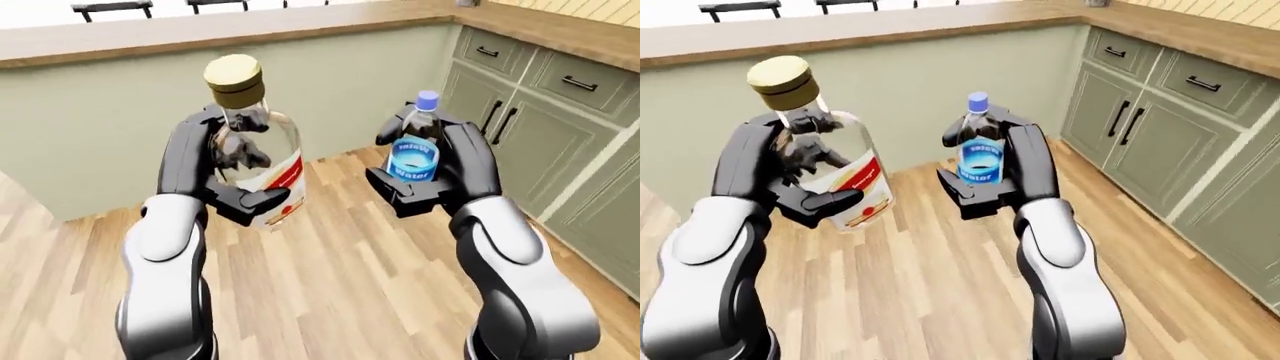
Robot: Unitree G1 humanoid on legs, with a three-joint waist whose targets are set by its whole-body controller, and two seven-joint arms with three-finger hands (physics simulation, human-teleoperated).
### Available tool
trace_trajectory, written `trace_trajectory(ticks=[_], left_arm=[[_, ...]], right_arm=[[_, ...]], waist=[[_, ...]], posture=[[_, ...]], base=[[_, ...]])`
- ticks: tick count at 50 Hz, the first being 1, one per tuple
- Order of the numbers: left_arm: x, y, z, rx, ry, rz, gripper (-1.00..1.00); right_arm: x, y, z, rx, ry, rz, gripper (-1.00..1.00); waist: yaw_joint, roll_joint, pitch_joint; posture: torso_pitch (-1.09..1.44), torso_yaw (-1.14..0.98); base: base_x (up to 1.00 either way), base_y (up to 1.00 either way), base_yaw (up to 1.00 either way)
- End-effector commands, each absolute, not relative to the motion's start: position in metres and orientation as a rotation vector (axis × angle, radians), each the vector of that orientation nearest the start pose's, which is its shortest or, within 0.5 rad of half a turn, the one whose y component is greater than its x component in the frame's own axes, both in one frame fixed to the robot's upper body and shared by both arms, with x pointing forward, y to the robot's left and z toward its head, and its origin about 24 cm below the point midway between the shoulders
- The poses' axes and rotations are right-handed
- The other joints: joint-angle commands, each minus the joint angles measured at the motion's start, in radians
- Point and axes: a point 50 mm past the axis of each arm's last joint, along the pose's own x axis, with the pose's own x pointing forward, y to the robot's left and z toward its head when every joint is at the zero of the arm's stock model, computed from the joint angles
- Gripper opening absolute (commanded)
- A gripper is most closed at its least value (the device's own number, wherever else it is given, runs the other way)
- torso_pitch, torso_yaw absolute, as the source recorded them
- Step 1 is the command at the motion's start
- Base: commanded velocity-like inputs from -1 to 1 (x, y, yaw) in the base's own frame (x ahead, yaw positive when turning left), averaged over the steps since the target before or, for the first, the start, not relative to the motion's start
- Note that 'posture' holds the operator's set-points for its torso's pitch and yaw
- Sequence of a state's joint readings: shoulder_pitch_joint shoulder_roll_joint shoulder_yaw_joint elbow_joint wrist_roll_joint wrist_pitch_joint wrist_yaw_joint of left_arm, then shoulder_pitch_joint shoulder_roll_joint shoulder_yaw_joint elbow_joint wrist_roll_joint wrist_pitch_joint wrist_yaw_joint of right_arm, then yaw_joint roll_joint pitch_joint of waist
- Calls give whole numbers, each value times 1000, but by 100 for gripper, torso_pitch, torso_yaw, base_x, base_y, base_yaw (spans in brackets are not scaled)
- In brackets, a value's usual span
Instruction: Move the drinks to the dining counter.
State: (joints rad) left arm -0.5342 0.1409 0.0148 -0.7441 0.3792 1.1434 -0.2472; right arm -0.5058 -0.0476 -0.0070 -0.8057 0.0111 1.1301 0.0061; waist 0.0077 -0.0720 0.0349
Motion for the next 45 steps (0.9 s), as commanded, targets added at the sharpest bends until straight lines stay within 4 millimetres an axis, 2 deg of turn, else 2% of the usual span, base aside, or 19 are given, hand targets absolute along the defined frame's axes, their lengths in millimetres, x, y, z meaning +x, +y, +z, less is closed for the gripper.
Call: trace_trajectory(ticks=[1, 12, 14, 15, 16, 18, 19, 21, 24, 26, 27, 28, 30, 31, 38, 39, 40, 41, 45], left_arm=[[255, 160, 250, 306, -237, 95, -100], [256, 162, 250, 306, -238, 97, -100], [255, 161, 249, 307, -238, 95, -100], [256, 161, 249, 308, -237, 95, -100], [256, 161, 249, 308, -236, 95, -100], [255, 161, 248, 310, -235, 94, -100], [255, 161, 248, 310, -235, 94, -100], [254, 161, 249, 310, -235, 95, -100], [255, 161, 248, 310, -235, 94, -100], [255, 161, 250, 313, -237, 94, -100], [256, 161, 250, 315, -237, 94, -100], [257, 161, 251, 315, -238, 96, -100], [256, 161, 257, 322, -243, 93, -100], [256, 160, 260, 325, -247, 90, -100], [256, 157, 279, 348, -266, 85, -100], [255, 156, 282, 351, -271, 84, -100], [255, 156, 286, 356, -275, 82, -100], [255, 156, 289, 358, -278, 82, -100], [253, 155, 296, 366, -288, 80, -100]], right_arm=[[246, -115, 245, -56, -280, 174, -100], [248, -113, 243, -60, -276, 179, -100], [247, -113, 243, -58, -274, 180, -100], [247, -114, 243, -58, -274, 179, -100], [247, -114, 243, -57, -274, 179, -100], [248, -114, 243, -56, -272, 178, -100], [249, -114, 242, -55, -263, 178, -100], [249, -115, 243, -51, -262, 172, -100], [249, -114, 241, -60, -254, 174, -100], [249, -114, 242, -63, -255, 174, -100], [250, -114, 242, -63, -252, 175, -100], [250, -114, 242, -63, -249, 174, -100], [250, -114, 249, -63, -254, 174, -100], [251, -114, 251, -66, -251, 172, -100], [253, -114, 274, -77, -274, 167, -100], [253, -113, 277, -79, -278, 167, -100], [252, -113, 280, -80, -282, 167, -100], [253, -113, 283, -82, -285, 166, -100], [252, -112, 290, -87, -295, 170, -100]], waist=[[9, 1, -31], [10, 103, -17], [13, 135, -19], [16, 162, -27], [18, 152, -38], [19, 138, -18], [10, 121, -6], [5, 100, -8], [5, 76, 15], [12, 34, 3], [18, 23, 2], [11, 58, -22], [-1, 66, 48], [-11, 72, 51], [-46, 135, 34], [-47, 163, 26], [-46, 210, 2], [-38, 175, 42], [-16, 135, -7]], posture=[[0, 0], [0, 0], [0, 0], [0, 0], [0, 0], [0, 0], [0, 0], [0, 0], [0, 0], [0, 0], [0, 0], [0, 0], [0, 0], [0, 0], [0, 0], [0, 0], [0, 0], [0, 0], [0, 0]], base=[[0, 0, 100], [0, 0, 100], [0, 0, 100], [0, 0, 100], [0, 0, 100], [0, 0, 85], [0, 0, 0], [0, 0, 0], [0, 0, 0], [0, 0, 0], [3, 0, 0], [45, 0, 0], [83, 0, 0], [93, 0, 0], [98, 0, 0], [100, 0, 0], [100, 0, 0], [100, 0, 0], [100, 0, 0]])
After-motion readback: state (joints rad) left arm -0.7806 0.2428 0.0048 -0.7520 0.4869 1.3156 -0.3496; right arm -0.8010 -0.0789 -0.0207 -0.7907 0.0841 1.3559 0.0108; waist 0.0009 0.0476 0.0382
